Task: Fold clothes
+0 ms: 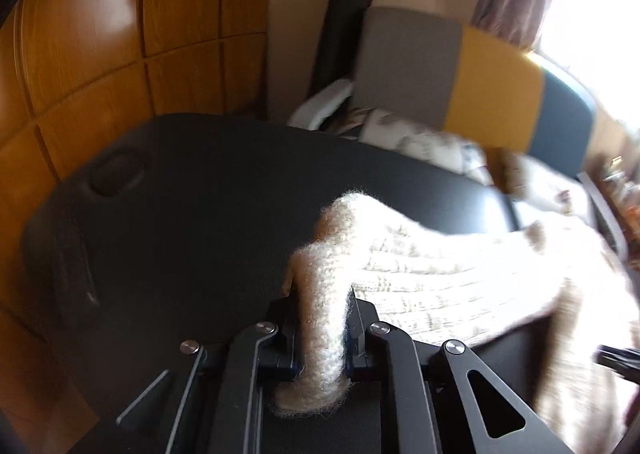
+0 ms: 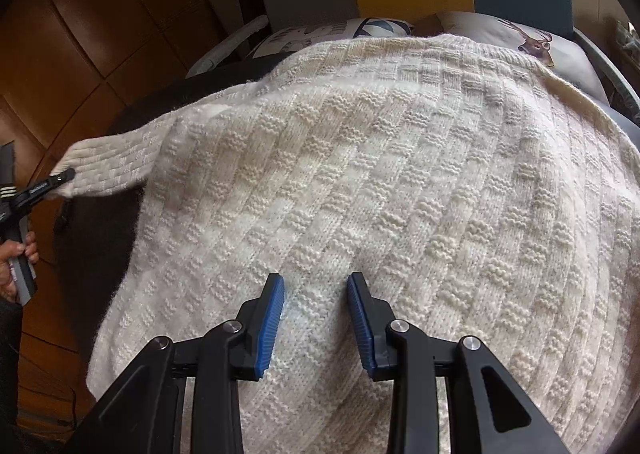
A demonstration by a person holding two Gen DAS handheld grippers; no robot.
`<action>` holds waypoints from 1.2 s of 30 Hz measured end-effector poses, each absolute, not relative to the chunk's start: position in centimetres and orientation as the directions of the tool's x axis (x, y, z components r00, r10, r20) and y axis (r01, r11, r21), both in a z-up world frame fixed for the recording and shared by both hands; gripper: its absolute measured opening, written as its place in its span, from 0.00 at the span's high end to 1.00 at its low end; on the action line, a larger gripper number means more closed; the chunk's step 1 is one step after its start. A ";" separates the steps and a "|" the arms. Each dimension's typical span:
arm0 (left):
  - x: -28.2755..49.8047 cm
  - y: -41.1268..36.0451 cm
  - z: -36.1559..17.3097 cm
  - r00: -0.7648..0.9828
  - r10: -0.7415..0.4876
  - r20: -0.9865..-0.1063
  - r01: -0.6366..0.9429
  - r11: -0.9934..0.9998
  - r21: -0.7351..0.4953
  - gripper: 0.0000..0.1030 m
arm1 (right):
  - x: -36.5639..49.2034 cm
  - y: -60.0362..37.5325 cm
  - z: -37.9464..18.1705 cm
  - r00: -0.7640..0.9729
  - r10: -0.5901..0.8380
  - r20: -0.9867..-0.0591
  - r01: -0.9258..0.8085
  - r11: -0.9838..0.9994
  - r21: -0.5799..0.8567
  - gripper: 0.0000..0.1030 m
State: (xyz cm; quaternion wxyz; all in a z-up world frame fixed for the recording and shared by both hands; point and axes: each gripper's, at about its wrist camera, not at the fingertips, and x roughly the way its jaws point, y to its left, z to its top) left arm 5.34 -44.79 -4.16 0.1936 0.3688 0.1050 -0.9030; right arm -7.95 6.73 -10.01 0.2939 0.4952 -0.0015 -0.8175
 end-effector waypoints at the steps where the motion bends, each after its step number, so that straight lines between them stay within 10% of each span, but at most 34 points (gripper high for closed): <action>1: 4.5 -45.5 -5.2 -0.617 -0.293 -0.731 0.445 -0.895 -0.017 0.86 | -7.8 7.0 -10.1 -0.338 -0.491 -0.803 0.482 -0.823 0.300 0.67; 7: 0.6 -48.2 -10.1 -0.464 -0.343 -0.816 0.488 -0.868 0.087 0.85 | -8.3 7.8 -10.3 -0.329 -0.516 -0.791 0.484 -0.811 0.328 0.67; 17: 3.2 -47.7 -5.2 -0.498 -0.386 -0.776 0.583 -0.812 0.030 0.57 | -7.9 7.7 -9.0 -0.274 -0.513 -0.814 0.450 -0.816 0.363 0.67; 24: 6.3 -34.7 -5.9 -0.606 0.232 -0.761 0.096 -0.928 -0.359 0.39 | -3.1 8.0 -7.0 -0.275 -0.460 -0.844 0.538 -0.801 0.261 0.67; 31: 10.3 -20.8 -9.0 -0.377 0.378 -0.846 -0.052 -0.920 -0.388 0.40 | 0.0 13.4 -7.0 -0.335 -0.352 -0.874 0.522 -0.842 0.139 0.67; 33: 10.6 -19.3 -9.9 -0.396 0.305 -0.866 -0.093 -0.952 -0.293 0.41 | -0.2 15.1 -8.1 -0.328 -0.320 -0.889 0.484 -0.865 0.133 0.67; 35: 10.2 -18.6 -10.5 -0.365 0.300 -0.881 -0.107 -0.954 -0.281 0.94 | -0.4 16.7 -9.2 -0.325 -0.294 -0.899 0.452 -0.883 0.125 0.67; 36: 10.6 -18.4 -10.6 -0.361 0.323 -0.875 -0.094 -0.946 -0.311 0.94 | -0.3 17.5 -9.1 -0.337 -0.292 -0.895 0.447 -0.886 0.121 0.67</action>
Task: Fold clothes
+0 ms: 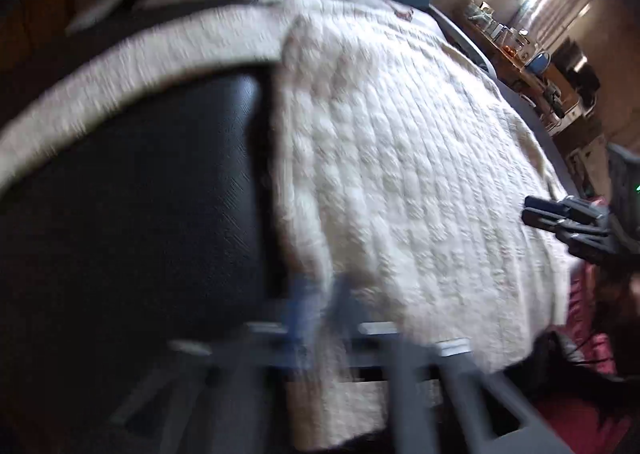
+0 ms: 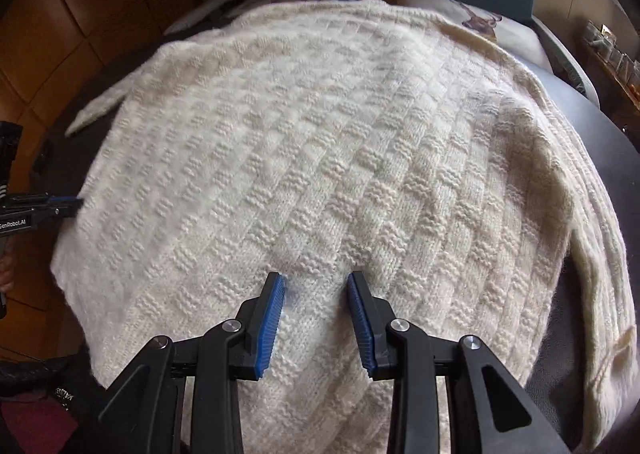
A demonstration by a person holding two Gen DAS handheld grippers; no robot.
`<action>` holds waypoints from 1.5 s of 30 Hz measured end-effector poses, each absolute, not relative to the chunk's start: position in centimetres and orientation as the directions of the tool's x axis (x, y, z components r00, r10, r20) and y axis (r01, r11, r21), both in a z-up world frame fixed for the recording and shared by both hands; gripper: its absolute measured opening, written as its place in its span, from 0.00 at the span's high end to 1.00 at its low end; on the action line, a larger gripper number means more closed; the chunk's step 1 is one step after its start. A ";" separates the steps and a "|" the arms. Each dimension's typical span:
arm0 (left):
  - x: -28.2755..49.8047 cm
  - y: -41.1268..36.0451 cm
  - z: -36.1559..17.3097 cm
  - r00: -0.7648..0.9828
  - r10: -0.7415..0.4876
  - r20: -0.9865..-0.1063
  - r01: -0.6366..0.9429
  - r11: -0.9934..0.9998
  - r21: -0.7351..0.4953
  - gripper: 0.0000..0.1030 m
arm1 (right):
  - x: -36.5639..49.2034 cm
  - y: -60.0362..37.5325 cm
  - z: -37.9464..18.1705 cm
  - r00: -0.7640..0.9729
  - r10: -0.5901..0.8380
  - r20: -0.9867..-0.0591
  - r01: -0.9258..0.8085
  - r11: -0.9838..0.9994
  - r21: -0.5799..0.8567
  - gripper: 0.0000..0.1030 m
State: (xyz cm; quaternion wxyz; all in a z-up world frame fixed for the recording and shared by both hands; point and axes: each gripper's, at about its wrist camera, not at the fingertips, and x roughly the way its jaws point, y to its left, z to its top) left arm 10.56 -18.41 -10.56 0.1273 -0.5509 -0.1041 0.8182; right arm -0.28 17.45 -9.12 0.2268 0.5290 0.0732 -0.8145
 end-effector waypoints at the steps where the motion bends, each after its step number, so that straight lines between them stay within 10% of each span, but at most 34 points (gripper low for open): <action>1: 10.9 -18.3 -10.6 -0.357 0.345 -0.868 -0.079 -0.937 -0.340 0.94 | -0.2 18.2 -9.1 -0.346 -0.288 -0.893 0.439 -0.891 0.118 0.67; 12: 13.1 -18.9 -11.4 -0.318 0.546 -0.775 -0.014 -0.820 -0.572 0.93 | -1.9 20.0 -8.1 -0.317 -0.288 -0.904 0.418 -0.898 0.139 0.67; 17: 7.9 -22.6 -9.8 -0.442 0.520 -0.731 0.038 -0.803 -0.595 0.60 | -3.6 17.9 -5.1 -0.336 -0.458 -0.823 0.449 -0.846 0.287 0.67; 26: -5.9 -23.8 -12.2 -0.396 0.637 -0.662 0.088 -0.691 -0.718 0.52 | -9.5 8.9 -5.0 -0.304 -0.510 -0.804 0.555 -0.781 0.286 0.67; 30: -10.0 -24.1 -13.1 -0.382 0.702 -0.601 0.140 -0.598 -0.789 0.56 | -11.1 6.5 -7.7 -0.274 -0.427 -0.862 0.569 -0.795 0.213 0.67; 32: -10.3 -24.6 -12.4 -0.437 0.647 -0.625 0.156 -0.630 -0.761 0.94 | -10.8 6.9 -8.6 -0.287 -0.416 -0.863 0.573 -0.797 0.194 0.67; 39: -9.1 -20.4 -10.5 -0.539 0.202 -0.817 0.028 -0.966 -0.257 0.92 | -10.2 8.2 -9.5 -0.325 -0.450 -0.832 0.563 -0.799 0.213 0.69; 45: -9.1 -22.2 -6.8 -0.505 0.376 -0.777 -0.032 -0.907 -0.419 0.92 | -11.3 8.2 -8.5 -0.280 -0.484 -0.829 0.552 -0.788 0.274 0.68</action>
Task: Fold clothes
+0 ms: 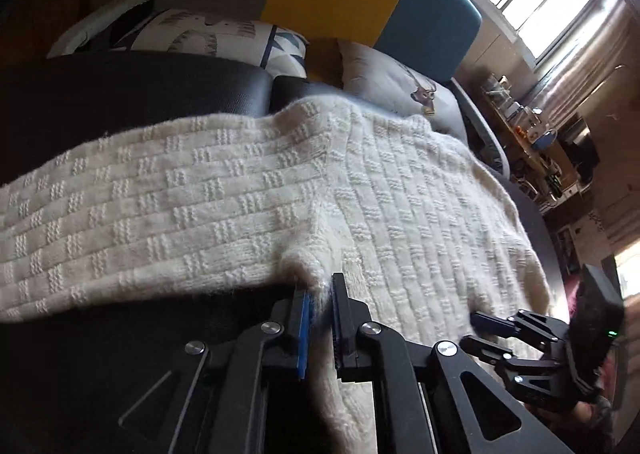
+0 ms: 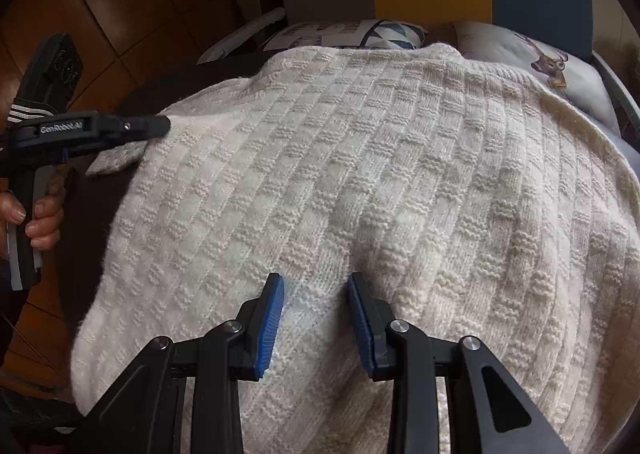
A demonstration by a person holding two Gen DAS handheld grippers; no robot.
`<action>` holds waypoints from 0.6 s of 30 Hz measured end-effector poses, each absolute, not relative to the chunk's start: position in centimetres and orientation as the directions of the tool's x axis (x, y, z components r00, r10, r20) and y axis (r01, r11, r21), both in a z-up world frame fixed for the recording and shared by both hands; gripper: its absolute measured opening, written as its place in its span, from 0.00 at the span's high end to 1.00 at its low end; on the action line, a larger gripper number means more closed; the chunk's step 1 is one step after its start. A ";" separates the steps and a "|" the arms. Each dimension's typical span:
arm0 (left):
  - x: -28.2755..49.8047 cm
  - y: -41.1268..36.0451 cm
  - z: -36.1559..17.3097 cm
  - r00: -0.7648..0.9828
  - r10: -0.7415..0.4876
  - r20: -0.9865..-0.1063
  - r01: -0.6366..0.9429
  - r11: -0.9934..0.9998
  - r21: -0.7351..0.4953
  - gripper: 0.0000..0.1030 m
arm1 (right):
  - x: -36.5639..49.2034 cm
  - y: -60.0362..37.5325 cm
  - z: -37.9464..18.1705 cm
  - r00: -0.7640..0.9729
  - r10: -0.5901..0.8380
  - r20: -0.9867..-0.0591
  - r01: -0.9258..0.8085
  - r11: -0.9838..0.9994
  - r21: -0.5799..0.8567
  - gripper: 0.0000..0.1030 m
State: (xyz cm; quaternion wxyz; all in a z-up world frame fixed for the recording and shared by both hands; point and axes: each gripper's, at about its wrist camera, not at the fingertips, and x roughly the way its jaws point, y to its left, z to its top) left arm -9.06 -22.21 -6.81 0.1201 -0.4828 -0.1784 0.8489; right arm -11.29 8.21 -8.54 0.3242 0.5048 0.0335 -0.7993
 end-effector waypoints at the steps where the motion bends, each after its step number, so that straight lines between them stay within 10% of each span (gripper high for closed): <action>1: -8.9 -22.8 -5.8 -0.520 0.383 -0.763 -0.044 -0.905 -0.424 0.88 | -11.7 8.2 -7.9 -0.286 -0.496 -0.820 0.547 -0.787 0.285 0.68; 8: -14.4 -23.8 -1.3 -0.623 0.288 -0.728 -0.132 -0.955 -0.264 0.51 | -16.4 6.4 -5.4 -0.356 -0.500 -0.789 0.535 -0.802 0.267 0.68; 18: -26.2 -19.9 -7.4 -0.425 0.315 -0.848 -0.300 -0.934 -0.197 0.42 | -20.9 4.4 -7.8 -0.365 -0.461 -0.809 0.520 -0.822 0.233 0.68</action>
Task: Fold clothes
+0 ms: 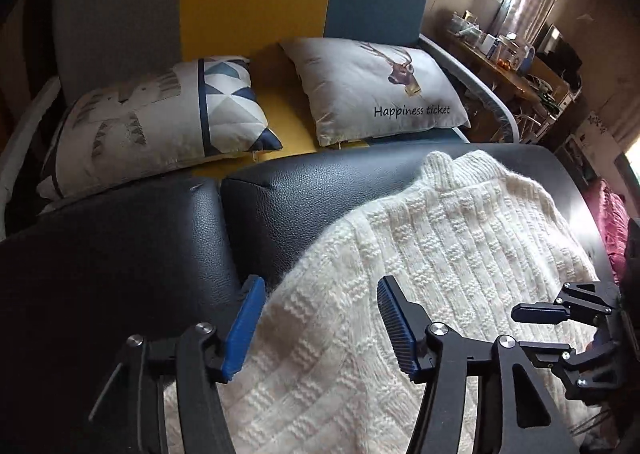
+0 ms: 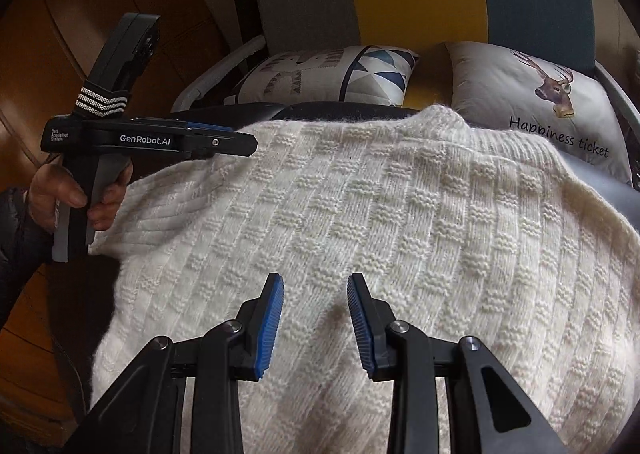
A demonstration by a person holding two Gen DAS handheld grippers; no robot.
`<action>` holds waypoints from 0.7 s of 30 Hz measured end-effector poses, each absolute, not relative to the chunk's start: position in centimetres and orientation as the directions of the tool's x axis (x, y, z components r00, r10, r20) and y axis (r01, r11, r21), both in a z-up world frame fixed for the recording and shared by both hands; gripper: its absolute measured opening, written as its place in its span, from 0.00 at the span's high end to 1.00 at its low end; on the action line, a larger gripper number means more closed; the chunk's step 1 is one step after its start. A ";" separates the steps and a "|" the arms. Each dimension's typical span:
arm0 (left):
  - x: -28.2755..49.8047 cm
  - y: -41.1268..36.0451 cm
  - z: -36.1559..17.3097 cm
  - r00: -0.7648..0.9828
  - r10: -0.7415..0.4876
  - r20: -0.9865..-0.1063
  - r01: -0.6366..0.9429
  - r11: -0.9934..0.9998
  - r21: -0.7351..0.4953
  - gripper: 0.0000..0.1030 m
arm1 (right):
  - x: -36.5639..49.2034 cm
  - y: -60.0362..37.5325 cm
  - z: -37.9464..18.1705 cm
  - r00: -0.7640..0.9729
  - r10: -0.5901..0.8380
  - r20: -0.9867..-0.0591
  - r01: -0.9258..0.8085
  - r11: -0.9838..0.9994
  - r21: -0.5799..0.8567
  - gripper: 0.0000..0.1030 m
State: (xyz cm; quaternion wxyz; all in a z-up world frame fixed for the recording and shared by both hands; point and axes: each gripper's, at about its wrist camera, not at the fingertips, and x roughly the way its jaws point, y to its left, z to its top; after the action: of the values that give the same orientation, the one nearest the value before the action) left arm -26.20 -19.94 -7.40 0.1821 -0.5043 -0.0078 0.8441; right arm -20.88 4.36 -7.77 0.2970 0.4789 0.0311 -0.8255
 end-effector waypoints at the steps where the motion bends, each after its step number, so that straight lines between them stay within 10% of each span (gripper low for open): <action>1: -26.6 -19.8 -7.8 -0.407 0.322 -0.855 -0.311 -0.929 -0.201 0.49 | -21.1 4.2 -8.3 -0.378 -0.432 -0.819 0.515 -0.833 0.202 0.68; 2: -27.0 -19.7 -8.3 -0.390 0.328 -0.861 -0.323 -0.924 -0.206 0.77 | -21.3 4.4 -8.7 -0.402 -0.412 -0.818 0.502 -0.846 0.180 0.68; 4: -26.8 -18.9 -8.2 -0.436 0.245 -0.866 -0.326 -0.940 -0.102 0.93 | -21.5 5.0 -9.2 -0.456 -0.397 -0.796 0.467 -0.868 0.166 0.70; 11: -27.2 -16.3 -9.7 -0.554 0.081 -0.828 -0.271 -0.958 0.088 0.91 | -20.7 4.9 -9.9 -0.515 -0.365 -0.776 0.454 -0.883 0.114 0.69; 21: -18.3 -33.5 -4.8 -0.630 0.127 -0.766 0.133 -0.954 -0.268 0.73 | -21.0 3.4 -8.5 -0.459 -0.325 -0.827 0.440 -0.892 0.107 0.67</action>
State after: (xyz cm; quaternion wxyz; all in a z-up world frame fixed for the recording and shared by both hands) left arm -18.25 -33.55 -4.78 -0.0017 -0.4300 -0.1512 0.8901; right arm -21.03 3.36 -8.54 0.2245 0.4690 0.0609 -0.8520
